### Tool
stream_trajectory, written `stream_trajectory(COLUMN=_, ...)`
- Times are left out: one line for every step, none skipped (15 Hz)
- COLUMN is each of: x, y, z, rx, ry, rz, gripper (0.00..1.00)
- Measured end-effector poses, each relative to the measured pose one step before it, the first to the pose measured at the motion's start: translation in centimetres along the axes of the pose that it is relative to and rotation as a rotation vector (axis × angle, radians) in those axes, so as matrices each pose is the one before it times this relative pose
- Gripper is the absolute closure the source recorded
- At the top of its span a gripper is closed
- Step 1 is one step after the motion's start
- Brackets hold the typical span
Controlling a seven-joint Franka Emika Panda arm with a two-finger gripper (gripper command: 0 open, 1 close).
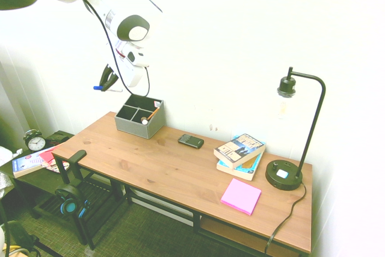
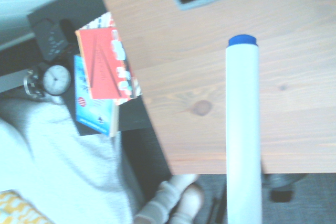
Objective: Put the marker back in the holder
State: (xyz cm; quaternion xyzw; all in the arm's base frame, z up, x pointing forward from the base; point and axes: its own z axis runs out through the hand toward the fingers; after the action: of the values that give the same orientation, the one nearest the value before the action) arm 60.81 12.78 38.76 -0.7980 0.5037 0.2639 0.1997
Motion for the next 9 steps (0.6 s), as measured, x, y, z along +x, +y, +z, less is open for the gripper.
stream_trajectory(x=0.583, y=-1.684, z=1.252, rx=-0.00178, ry=-0.02959, rz=0.03593, gripper=1.0)
stream_trajectory(x=1.118, y=-1.486, z=1.113, rx=0.00273, ry=-0.02787, rz=0.03414, gripper=1.0)
stream_trajectory(x=1.496, y=-1.062, z=0.883, rx=0.00462, ry=-0.02893, rz=0.03164, gripper=1.0)
stream_trajectory(x=1.62, y=-0.713, z=0.631, rx=0.00208, ry=-0.02612, rz=0.02902, gripper=1.0)
stream_trajectory(x=1.539, y=-0.491, z=0.48, rx=0.00106, ry=-0.01998, rz=0.02347, gripper=1.0)
stream_trajectory(x=1.118, y=-0.252, z=0.478, rx=-0.00078, ry=-0.01748, rz=0.0196, gripper=1.0)
stream_trajectory(x=0.878, y=-0.138, z=0.635, rx=-0.00438, ry=-0.0167, rz=0.01652, gripper=1.0)
stream_trajectory(x=0.849, y=-0.091, z=0.891, rx=-0.007, ry=-0.01785, rz=0.01682, gripper=1.0)
stream_trajectory(x=0.853, y=-0.095, z=0.954, rx=-0.00745, ry=-0.01711, rz=0.01656, gripper=1.0)
